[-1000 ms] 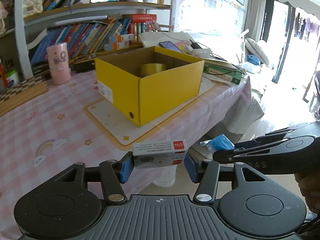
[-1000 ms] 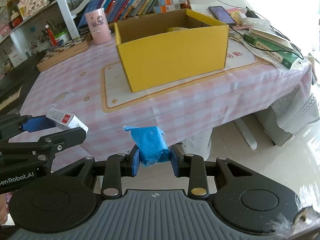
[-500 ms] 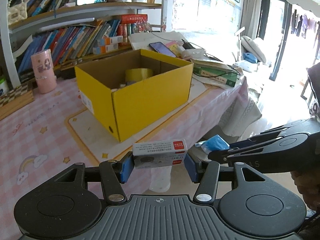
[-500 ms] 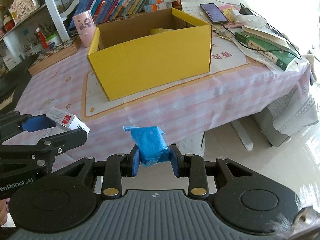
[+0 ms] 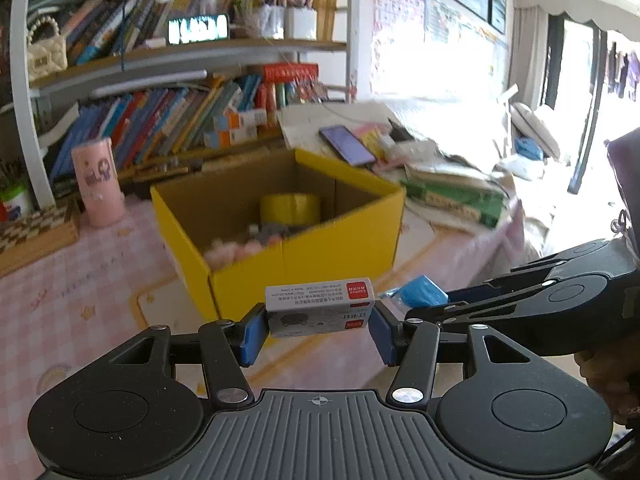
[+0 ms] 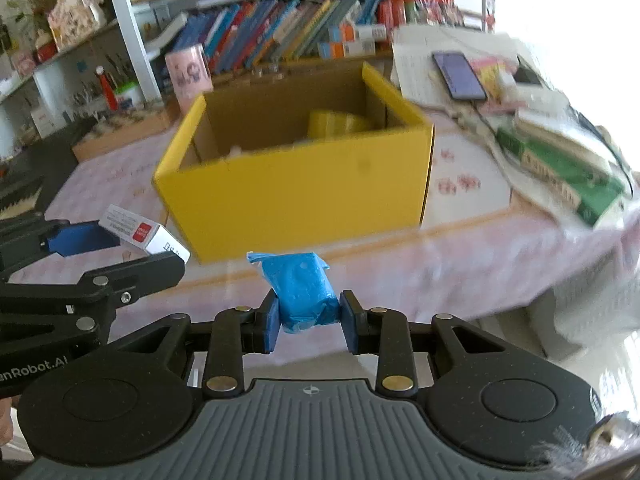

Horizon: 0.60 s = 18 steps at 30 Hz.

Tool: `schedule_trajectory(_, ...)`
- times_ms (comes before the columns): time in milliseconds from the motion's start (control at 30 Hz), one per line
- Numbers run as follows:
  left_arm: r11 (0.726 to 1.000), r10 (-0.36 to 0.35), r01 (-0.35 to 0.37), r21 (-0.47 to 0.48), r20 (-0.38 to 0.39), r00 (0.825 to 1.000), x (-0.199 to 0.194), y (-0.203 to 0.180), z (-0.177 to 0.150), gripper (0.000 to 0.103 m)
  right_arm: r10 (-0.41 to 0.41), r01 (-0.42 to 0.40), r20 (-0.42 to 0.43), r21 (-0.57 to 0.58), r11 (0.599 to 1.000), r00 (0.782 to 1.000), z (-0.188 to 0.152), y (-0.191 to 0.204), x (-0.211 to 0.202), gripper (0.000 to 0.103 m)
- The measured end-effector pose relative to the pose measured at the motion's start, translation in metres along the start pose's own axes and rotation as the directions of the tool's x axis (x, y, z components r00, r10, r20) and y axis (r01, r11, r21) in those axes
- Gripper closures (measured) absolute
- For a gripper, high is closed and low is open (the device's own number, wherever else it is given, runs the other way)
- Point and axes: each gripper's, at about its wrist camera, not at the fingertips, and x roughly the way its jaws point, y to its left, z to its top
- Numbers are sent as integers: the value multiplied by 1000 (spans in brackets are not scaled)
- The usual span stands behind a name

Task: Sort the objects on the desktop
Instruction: 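Lift the medicine box and blue cloth and carry them toward the yellow box, then lower both into the box and open the left and right grippers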

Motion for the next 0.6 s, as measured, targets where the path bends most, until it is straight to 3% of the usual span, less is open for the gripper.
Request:
schedule_trajectory(333,995,98,-94,-39,99,990,27,-5,51,50,69,-51,142,-122,991,987,75,-35,6,74)
schedule_trajectory(467,988,154,-149,-50,109,982,45,-2,67,50,100,-70,149,-192,979,984,100,-42,22,74)
schedule_trajectory(600,979,189,-182,-92,67,980,71,10,78,50,126,-89,112,-291,952,986,119,-41,47,74)
